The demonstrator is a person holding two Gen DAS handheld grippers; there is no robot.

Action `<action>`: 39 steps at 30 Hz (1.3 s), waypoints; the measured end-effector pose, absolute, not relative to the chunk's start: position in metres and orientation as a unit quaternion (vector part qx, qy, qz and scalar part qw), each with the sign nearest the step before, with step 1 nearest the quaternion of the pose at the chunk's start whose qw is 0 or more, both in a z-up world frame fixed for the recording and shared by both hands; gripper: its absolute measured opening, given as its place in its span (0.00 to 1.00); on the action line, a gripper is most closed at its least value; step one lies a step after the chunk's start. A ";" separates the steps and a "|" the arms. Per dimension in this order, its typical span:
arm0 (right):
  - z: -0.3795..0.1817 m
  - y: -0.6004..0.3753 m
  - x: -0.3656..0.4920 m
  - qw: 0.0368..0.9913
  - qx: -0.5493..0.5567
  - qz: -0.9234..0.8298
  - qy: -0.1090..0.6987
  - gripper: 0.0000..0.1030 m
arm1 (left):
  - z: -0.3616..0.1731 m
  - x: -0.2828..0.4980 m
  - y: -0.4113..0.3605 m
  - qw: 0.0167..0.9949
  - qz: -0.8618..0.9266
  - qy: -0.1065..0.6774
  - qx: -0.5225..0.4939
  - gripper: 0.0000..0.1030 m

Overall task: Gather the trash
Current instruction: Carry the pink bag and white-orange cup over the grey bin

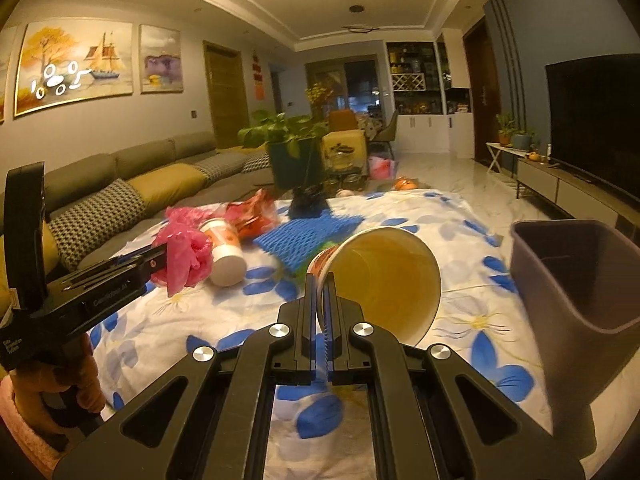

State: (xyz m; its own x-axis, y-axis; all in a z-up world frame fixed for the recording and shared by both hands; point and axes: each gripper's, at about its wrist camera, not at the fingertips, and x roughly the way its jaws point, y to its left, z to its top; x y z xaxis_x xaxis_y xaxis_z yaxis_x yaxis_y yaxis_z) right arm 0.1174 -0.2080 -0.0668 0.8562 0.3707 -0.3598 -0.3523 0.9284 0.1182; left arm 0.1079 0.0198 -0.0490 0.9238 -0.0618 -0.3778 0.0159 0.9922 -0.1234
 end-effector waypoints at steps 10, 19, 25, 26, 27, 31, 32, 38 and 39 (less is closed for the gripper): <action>-0.047 -0.257 0.112 0.981 0.035 0.110 0.155 0.04 | -0.028 0.130 -0.036 0.981 -0.073 0.179 -0.021 0.25; -0.027 -0.317 0.105 0.992 0.047 0.021 0.117 0.04 | -0.003 0.151 -0.111 0.978 -0.141 0.151 0.012 0.25; -0.018 -0.354 0.106 0.993 0.055 -0.035 0.099 0.04 | 0.013 0.162 -0.162 0.970 -0.202 0.136 0.015 0.25; -0.018 -0.358 0.107 0.993 0.058 -0.040 0.097 0.04 | 0.016 0.164 -0.170 0.968 -0.211 0.135 0.015 0.25; -0.018 -0.364 0.108 0.992 0.061 -0.048 0.095 0.04 | 0.019 0.167 -0.179 0.967 -0.219 0.133 0.014 0.25; -0.021 -0.383 0.114 0.991 0.069 -0.069 0.095 0.04 | 0.022 0.179 -0.208 0.960 -0.245 0.133 0.014 0.25; -0.022 -0.385 0.115 0.990 0.071 -0.072 0.094 0.04 | 0.021 0.182 -0.212 0.959 -0.248 0.133 0.015 0.25; -0.030 -0.391 0.129 0.989 0.072 -0.081 0.099 0.04 | 0.004 0.201 -0.246 0.953 -0.263 0.151 0.020 0.25; -0.030 -0.392 0.131 0.989 0.073 -0.082 0.100 0.04 | 0.000 0.205 -0.250 0.952 -0.265 0.154 0.022 0.25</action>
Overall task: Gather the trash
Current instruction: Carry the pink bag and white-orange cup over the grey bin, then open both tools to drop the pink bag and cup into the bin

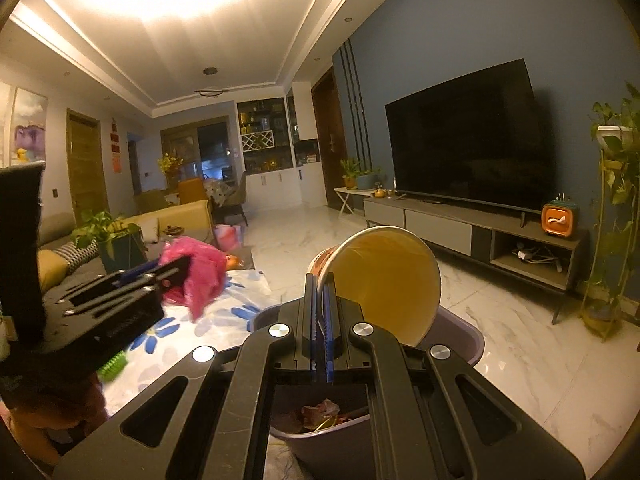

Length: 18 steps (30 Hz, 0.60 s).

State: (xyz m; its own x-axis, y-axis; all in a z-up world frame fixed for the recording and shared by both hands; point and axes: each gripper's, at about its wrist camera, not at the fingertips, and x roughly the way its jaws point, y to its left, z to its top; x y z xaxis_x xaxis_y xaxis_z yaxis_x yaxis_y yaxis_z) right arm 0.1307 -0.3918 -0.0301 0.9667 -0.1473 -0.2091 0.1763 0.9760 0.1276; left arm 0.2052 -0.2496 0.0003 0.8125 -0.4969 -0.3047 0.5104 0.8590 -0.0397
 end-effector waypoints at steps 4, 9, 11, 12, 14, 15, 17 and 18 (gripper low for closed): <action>-0.035 -0.399 0.134 0.989 0.077 -0.084 0.099 0.04 | -0.009 0.215 -0.261 0.949 -0.269 0.163 0.028 0.25; -0.034 -0.397 0.136 0.988 0.084 -0.085 0.099 0.04 | -0.019 0.224 -0.273 0.946 -0.275 0.170 0.033 0.25; -0.035 -0.397 0.136 0.988 0.085 -0.084 0.099 0.04 | -0.021 0.226 -0.275 0.945 -0.276 0.172 0.034 0.25; -0.035 -0.398 0.136 0.988 0.086 -0.084 0.099 0.04 | -0.021 0.227 -0.277 0.945 -0.276 0.173 0.034 0.25; -0.035 -0.398 0.137 0.988 0.087 -0.084 0.100 0.04 | -0.023 0.229 -0.279 0.944 -0.277 0.175 0.034 0.25; -0.036 -0.399 0.137 0.987 0.088 -0.084 0.100 0.04 | -0.024 0.230 -0.280 0.944 -0.277 0.175 0.034 0.25; -0.035 -0.400 0.138 0.988 0.088 -0.083 0.100 0.04 | -0.025 0.231 -0.283 0.944 -0.277 0.177 0.034 0.25; -0.035 -0.400 0.138 0.988 0.088 -0.083 0.100 0.04 | -0.026 0.232 -0.283 0.943 -0.279 0.178 0.033 0.25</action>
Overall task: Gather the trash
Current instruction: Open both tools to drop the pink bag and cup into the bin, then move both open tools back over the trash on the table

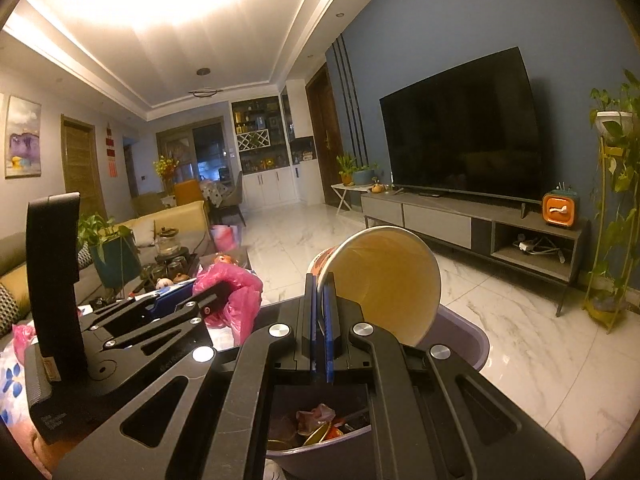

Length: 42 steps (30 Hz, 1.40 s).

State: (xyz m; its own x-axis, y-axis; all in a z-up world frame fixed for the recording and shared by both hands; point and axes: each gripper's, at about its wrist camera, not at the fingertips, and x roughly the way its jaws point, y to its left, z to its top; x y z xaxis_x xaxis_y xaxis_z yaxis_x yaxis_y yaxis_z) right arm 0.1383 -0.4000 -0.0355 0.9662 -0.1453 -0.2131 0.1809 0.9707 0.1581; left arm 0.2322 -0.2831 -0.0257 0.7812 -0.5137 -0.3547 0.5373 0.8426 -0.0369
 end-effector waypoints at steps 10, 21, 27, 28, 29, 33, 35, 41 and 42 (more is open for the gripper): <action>-0.038 -0.402 0.141 0.987 0.091 -0.081 0.102 0.04 | -0.034 0.240 -0.292 0.940 -0.285 0.186 0.037 0.25; -0.044 -0.399 0.146 0.987 0.095 -0.077 0.102 0.04 | -0.042 0.246 -0.297 0.937 -0.285 0.201 0.035 0.32; -0.046 -0.403 0.153 0.987 0.100 -0.067 0.108 0.04 | -0.043 0.249 -0.290 0.939 -0.281 0.198 0.025 0.65; -0.046 -0.402 0.155 0.987 0.100 -0.063 0.109 0.04 | -0.043 0.249 -0.287 0.941 -0.274 0.197 0.025 0.68; -0.047 -0.401 0.156 0.987 0.099 -0.060 0.112 0.04 | -0.044 0.250 -0.284 0.943 -0.266 0.196 0.023 0.69; -0.050 -0.397 0.164 0.986 0.094 -0.048 0.125 0.12 | -0.046 0.252 -0.262 0.948 -0.245 0.201 0.002 0.73; -0.052 -0.395 0.164 0.986 0.094 -0.051 0.125 0.46 | -0.047 0.249 -0.250 0.953 -0.230 0.199 -0.004 0.75; -0.049 -0.387 0.148 0.989 0.088 -0.067 0.101 0.56 | -0.046 0.234 -0.209 0.966 -0.178 0.187 -0.009 0.78; -0.049 -0.386 0.145 0.989 0.090 -0.068 0.099 0.58 | -0.045 0.231 -0.205 0.968 -0.171 0.186 -0.010 0.79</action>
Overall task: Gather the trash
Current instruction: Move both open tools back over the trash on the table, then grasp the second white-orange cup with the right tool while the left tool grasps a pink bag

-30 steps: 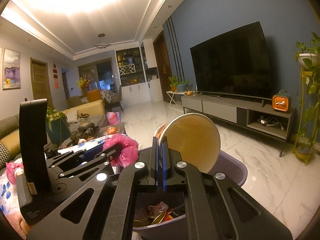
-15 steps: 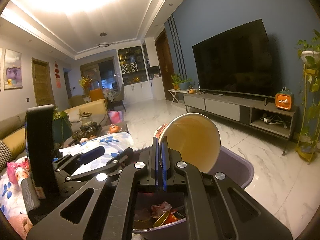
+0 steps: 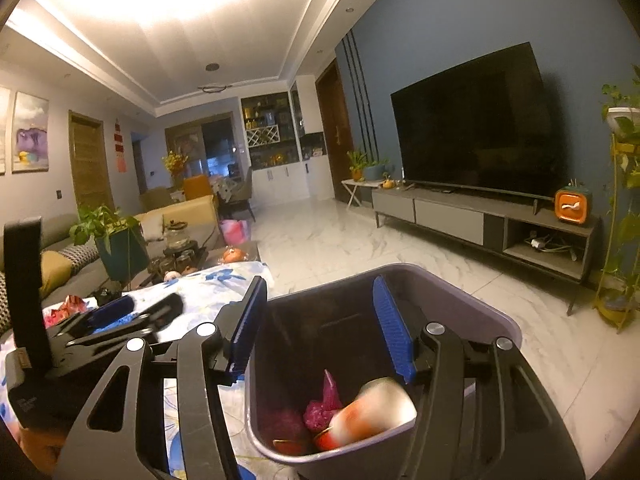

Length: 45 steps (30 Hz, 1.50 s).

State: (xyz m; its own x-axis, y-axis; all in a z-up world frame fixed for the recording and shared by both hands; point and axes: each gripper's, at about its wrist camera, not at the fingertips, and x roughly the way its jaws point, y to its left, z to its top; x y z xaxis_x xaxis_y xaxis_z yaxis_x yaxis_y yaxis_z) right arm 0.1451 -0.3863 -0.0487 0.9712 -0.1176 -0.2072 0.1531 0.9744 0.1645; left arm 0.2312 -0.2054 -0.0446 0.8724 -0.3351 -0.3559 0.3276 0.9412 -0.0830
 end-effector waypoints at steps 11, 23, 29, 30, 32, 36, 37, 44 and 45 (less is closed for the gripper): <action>-0.047 -0.348 0.121 0.989 0.083 -0.078 0.091 0.65 | -0.044 0.189 -0.117 0.982 -0.069 0.174 -0.026 0.83; -0.043 -0.279 0.116 0.992 0.074 -0.007 0.101 0.66 | -0.052 0.141 -0.001 0.980 0.072 0.179 -0.047 0.84; -0.044 -0.236 0.115 0.992 0.057 0.035 0.105 0.66 | -0.055 0.122 0.043 0.974 0.121 0.183 -0.053 0.84; -0.045 -0.231 0.116 0.992 0.054 0.041 0.106 0.66 | -0.055 0.119 0.048 0.973 0.125 0.183 -0.056 0.84; -0.047 -0.219 0.117 0.991 0.050 0.054 0.109 0.66 | -0.054 0.114 0.058 0.972 0.134 0.184 -0.059 0.84; -0.051 -0.200 0.121 0.989 0.045 0.076 0.120 0.66 | -0.055 0.105 0.074 0.969 0.148 0.186 -0.065 0.84; -0.052 -0.194 0.123 0.988 0.044 0.084 0.124 0.66 | -0.055 0.104 0.075 0.969 0.150 0.186 -0.067 0.84; -0.064 -0.151 0.141 0.980 0.028 0.133 0.148 0.66 | -0.058 0.105 0.090 0.965 0.170 0.187 -0.076 0.84; -0.068 -0.143 0.145 0.978 0.023 0.142 0.154 0.66 | -0.059 0.104 0.094 0.964 0.175 0.186 -0.076 0.84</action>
State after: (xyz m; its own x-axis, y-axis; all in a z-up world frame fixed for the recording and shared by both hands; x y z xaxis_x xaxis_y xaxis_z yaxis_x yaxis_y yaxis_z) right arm 0.1446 -0.1431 -0.0676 0.9126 0.2840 -0.2943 -0.2699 0.9588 0.0883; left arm 0.1041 0.0938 -0.0590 0.8691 0.3095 -0.3859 -0.3662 0.9270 -0.0812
